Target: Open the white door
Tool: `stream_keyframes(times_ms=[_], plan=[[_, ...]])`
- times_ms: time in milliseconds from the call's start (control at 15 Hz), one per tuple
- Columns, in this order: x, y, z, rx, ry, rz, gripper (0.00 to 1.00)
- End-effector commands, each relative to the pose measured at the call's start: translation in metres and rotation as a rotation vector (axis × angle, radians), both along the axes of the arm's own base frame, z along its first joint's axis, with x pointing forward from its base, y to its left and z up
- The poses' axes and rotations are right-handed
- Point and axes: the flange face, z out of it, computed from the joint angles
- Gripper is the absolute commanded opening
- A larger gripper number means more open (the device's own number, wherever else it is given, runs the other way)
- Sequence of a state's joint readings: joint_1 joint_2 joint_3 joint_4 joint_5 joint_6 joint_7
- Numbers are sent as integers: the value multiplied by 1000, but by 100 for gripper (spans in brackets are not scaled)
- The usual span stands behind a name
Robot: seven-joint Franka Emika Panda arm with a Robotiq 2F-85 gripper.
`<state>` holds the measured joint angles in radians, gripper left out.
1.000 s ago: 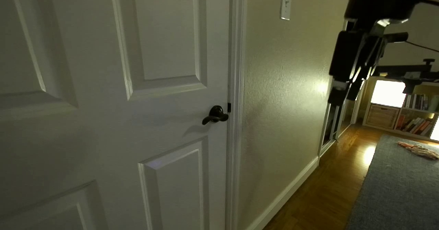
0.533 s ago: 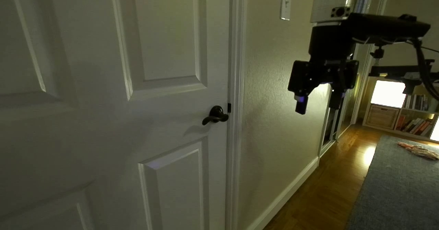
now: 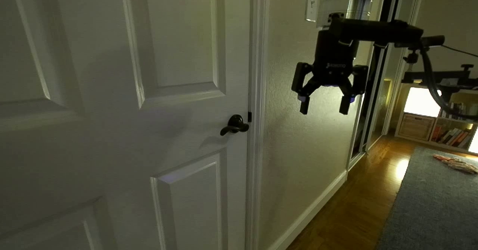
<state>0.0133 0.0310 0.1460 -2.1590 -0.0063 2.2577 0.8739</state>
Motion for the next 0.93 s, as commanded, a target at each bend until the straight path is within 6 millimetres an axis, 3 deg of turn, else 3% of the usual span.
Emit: stream_keyframes(times_ms=[0, 467, 867], plan=[[0, 0, 0, 0, 0, -1, 100], [68, 31, -49, 133, -59, -294, 100], [110, 36, -66, 164, -168, -540, 100]])
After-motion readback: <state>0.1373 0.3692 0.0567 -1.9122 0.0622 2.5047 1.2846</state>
